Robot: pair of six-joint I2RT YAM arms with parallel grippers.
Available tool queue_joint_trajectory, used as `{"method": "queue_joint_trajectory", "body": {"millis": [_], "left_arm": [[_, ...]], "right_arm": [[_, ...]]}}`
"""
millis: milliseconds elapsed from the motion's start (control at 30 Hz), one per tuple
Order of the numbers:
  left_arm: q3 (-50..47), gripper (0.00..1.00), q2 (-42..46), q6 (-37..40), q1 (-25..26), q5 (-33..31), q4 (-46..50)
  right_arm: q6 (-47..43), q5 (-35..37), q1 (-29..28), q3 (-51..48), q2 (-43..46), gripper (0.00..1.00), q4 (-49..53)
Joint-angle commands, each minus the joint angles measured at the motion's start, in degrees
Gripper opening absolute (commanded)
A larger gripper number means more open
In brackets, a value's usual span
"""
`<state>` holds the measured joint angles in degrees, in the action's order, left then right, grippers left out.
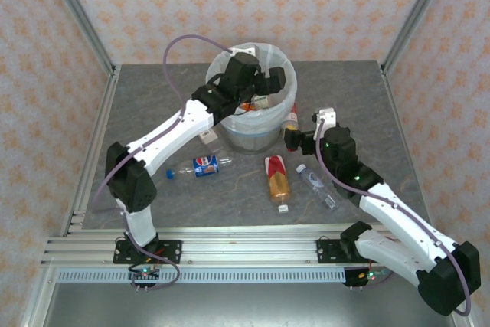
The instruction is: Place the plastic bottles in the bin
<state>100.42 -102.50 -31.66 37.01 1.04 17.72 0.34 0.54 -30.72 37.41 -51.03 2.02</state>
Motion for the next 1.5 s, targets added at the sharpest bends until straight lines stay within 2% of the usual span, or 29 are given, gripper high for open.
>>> {"method": "queue_joint_trajectory", "body": {"millis": [0, 167, 333, 700, 933, 1000, 1133, 1467], "left_arm": [[-1.4, 1.00, 4.2, 0.4, -0.4, 3.9, -4.1], [-5.2, 1.00, 8.5, 0.2, -1.5, 6.6, -6.2], [-10.9, 1.00, 14.9, -0.2, -2.2, 5.6, -6.8], [-24.8, 1.00, 29.4, 0.1, -3.3, -11.2, -2.3], [-32.4, 1.00, 35.7, -1.1, -4.0, -22.9, 1.1], [-34.0, 1.00, 36.8, -2.2, -4.2, -25.6, 1.7], [-36.0, 1.00, 38.2, -3.7, -4.8, -27.0, 1.8], [-37.1, 1.00, 38.6, -4.2, -5.4, -28.4, 2.0]], "right_arm": [[2.6, 3.8, -0.2, 2.1, -0.8, 0.99, 6.8], [4.7, 5.0, -0.1, 3.3, -2.2, 0.99, 13.1], [7.9, 4.1, 1.2, 6.7, -6.9, 0.99, 23.5], [10.7, -6.2, 9.3, 12.4, -18.5, 0.99, 37.1], [11.4, -4.2, 10.2, 13.6, -24.8, 0.99, 43.8], [10.1, -7.1, 10.0, 13.5, -26.3, 0.99, 42.6], [9.0, -11.0, 9.4, 14.7, -29.1, 0.99, 43.5], [14.1, -11.2, 7.6, 11.8, -31.5, 0.99, 45.8]]}}
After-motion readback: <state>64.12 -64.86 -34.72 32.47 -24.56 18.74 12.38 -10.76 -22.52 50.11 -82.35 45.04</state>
